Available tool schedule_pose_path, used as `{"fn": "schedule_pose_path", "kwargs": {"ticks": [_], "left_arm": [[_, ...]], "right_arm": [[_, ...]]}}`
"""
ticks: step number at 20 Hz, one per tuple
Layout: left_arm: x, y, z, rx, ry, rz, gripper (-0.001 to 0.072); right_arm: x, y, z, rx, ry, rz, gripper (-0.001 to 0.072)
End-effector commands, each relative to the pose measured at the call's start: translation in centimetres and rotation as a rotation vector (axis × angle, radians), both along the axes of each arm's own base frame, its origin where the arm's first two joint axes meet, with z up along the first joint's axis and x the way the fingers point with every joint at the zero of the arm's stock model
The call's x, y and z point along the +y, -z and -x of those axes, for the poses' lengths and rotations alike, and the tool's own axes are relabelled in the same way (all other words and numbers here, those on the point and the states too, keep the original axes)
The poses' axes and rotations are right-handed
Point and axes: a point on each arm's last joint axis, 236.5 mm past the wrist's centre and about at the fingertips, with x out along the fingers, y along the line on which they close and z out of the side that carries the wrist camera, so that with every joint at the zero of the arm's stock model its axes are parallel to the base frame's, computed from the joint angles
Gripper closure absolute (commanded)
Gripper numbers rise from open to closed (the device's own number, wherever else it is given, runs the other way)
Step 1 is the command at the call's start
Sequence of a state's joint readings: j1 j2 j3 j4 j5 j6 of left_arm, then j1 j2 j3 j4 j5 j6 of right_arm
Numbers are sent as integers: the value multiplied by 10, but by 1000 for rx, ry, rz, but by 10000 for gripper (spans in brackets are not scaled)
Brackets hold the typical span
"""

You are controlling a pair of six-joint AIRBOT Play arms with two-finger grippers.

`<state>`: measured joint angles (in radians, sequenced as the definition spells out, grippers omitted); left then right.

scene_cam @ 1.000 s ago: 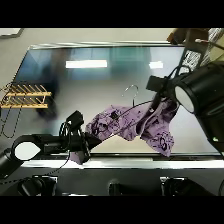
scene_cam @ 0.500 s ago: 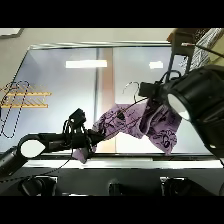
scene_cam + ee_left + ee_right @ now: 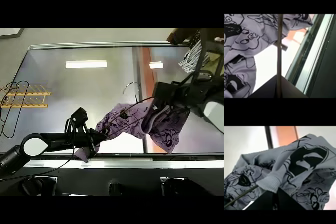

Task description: Fold the clothes and pants, and hang the long-sleeved shirts on hangers.

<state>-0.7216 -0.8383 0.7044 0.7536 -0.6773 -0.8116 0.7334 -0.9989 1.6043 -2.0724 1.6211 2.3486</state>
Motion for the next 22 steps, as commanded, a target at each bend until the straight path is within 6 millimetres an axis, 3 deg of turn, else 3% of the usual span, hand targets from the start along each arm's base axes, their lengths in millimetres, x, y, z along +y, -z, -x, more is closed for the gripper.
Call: {"fn": "schedule_pose_path", "kwargs": {"ticks": [1, 8, 17, 22], "left_arm": [[-9, -9, 8, -3, 38, 45, 679], [-17, -10, 19, -9, 71, 50, 679], [-18, -7, 10, -15, 44, 51, 679], [-18, -7, 10, -14, 44, 51, 679]], "right_arm": [[2, 4, -6, 5, -20, 38, 674], [35, 16, -36, -25, -97, 50, 673], [47, 4, 0, 17, -189, -76, 673], [57, 6, 4, 32, -215, -108, 673]]}}
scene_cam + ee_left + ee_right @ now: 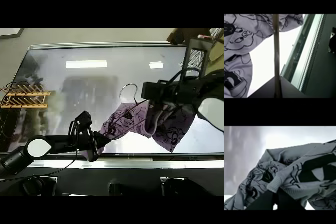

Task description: Fold the clothes and pants, and hang the long-sleeved shirts on hangers.

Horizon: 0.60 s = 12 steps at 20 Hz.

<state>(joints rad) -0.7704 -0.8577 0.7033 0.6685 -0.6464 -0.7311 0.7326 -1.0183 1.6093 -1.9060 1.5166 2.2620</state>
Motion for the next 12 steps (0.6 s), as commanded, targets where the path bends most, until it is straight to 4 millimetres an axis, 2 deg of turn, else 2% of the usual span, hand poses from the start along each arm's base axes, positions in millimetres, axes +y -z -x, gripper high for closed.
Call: {"fn": "schedule_pose_path", "kwargs": {"ticks": [1, 4, 6, 10, 12], "left_arm": [[-1, -2, -2, -1, -10, 10, 679], [-1, -3, -2, 0, -8, 10, 679], [-1, -3, -1, -2, -8, 12, 679], [-1, -4, -1, -3, -8, 13, 679], [-1, -4, -1, -2, -7, 13, 679]], "right_arm": [[2, 2, 4, 15, -8, -8, 673], [-41, -4, -5, -29, 114, 124, 673], [-59, -8, -5, -42, 165, 173, 674], [-75, -20, 3, -71, 204, 164, 674], [-76, -21, 6, -69, 203, 154, 674]]}}
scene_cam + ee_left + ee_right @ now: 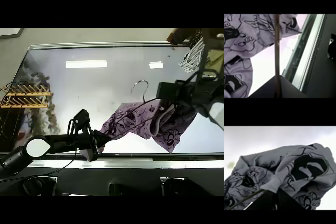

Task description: Fold the clothes and pants, and hang the long-sleeved shirts on hangers.

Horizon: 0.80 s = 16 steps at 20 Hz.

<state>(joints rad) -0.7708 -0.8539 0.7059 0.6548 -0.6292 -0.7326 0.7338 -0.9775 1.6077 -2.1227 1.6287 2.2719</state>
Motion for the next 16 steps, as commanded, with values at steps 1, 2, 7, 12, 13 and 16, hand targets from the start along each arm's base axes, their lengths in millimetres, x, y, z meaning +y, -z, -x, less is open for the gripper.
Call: {"fn": "schedule_pose_path", "kwargs": {"ticks": [1, 2, 7, 12, 13, 16], "left_arm": [[0, 2, 4, 0, 14, -8, 679], [-2, 2, 7, 0, 23, -9, 679], [-11, 0, 15, -16, 45, 0, 679], [-12, 3, 5, -26, 12, 3, 679], [-13, 4, 4, -24, 10, 0, 679], [-13, 8, 0, -20, -3, -4, 679]], "right_arm": [[-9, -4, 3, -11, 25, 4, 674], [-4, -2, 2, -4, 14, 0, 673], [45, 21, -10, 58, -98, -69, 673], [57, 30, -1, 113, -141, -90, 673], [55, 28, 2, 111, -141, -96, 673], [43, 24, 18, 136, -128, -99, 673]]}}
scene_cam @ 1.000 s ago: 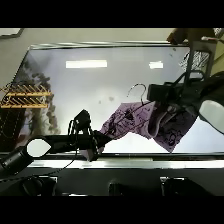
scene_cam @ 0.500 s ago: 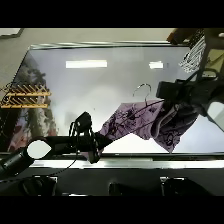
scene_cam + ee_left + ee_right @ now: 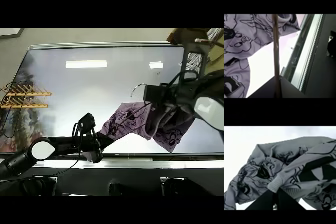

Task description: Fold the clothes and pants, and hang the long-sleeved shirts on hangers.

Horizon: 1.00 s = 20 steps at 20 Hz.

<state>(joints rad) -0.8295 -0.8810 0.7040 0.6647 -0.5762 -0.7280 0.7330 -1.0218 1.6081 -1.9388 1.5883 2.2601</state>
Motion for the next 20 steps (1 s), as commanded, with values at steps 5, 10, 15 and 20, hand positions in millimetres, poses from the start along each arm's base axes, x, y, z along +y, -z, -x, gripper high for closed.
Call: {"fn": "schedule_pose_path", "kwargs": {"ticks": [5, 10, 15, 20], "left_arm": [[-2, -2, -11, -7, -44, 20, 679], [-6, -5, -6, 16, -38, 40, 679], [-7, -4, -7, 17, -42, 38, 679], [-6, -5, -10, 10, -54, 43, 679]], "right_arm": [[-10, -6, 30, 50, -2, -41, 673], [21, 0, 14, 39, -59, -90, 673], [14, 1, 26, 69, -72, -71, 673], [14, -7, 35, 63, -76, -120, 673]]}}
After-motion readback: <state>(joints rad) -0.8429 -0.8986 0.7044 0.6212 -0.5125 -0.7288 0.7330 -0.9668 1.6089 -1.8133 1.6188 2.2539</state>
